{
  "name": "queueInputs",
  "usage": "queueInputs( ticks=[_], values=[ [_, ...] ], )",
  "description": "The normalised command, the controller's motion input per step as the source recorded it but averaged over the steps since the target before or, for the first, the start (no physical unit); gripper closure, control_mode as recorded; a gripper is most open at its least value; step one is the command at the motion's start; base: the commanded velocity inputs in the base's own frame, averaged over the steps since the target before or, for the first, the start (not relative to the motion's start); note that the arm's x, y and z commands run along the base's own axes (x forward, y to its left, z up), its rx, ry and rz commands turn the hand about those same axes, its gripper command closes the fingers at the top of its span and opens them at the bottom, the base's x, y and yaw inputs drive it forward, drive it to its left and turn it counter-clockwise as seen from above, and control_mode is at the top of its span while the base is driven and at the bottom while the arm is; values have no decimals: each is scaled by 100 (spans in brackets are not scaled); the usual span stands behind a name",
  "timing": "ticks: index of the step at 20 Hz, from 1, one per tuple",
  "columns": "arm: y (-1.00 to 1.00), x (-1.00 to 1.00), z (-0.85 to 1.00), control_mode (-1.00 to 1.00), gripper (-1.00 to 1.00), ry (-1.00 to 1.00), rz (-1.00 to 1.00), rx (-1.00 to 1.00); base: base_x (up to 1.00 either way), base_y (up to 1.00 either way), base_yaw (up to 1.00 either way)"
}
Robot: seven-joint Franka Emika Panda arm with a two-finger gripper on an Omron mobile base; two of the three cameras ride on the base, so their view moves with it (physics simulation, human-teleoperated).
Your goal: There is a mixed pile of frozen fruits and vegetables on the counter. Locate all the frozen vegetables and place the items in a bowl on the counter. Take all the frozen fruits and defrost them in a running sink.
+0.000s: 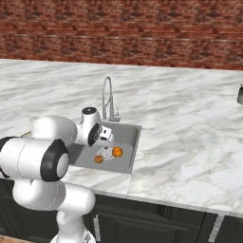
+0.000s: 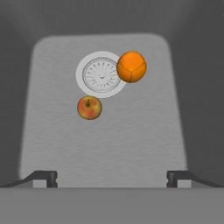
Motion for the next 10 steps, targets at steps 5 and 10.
queueInputs(
  ticks=[5, 10],
  values=[
    [-30, -30, 39, -100, -100, 8, -4, 0, 0, 0, 0],
    [-35, -22, 36, -100, -100, 12, -4, 0, 0, 0, 0]
  ],
)
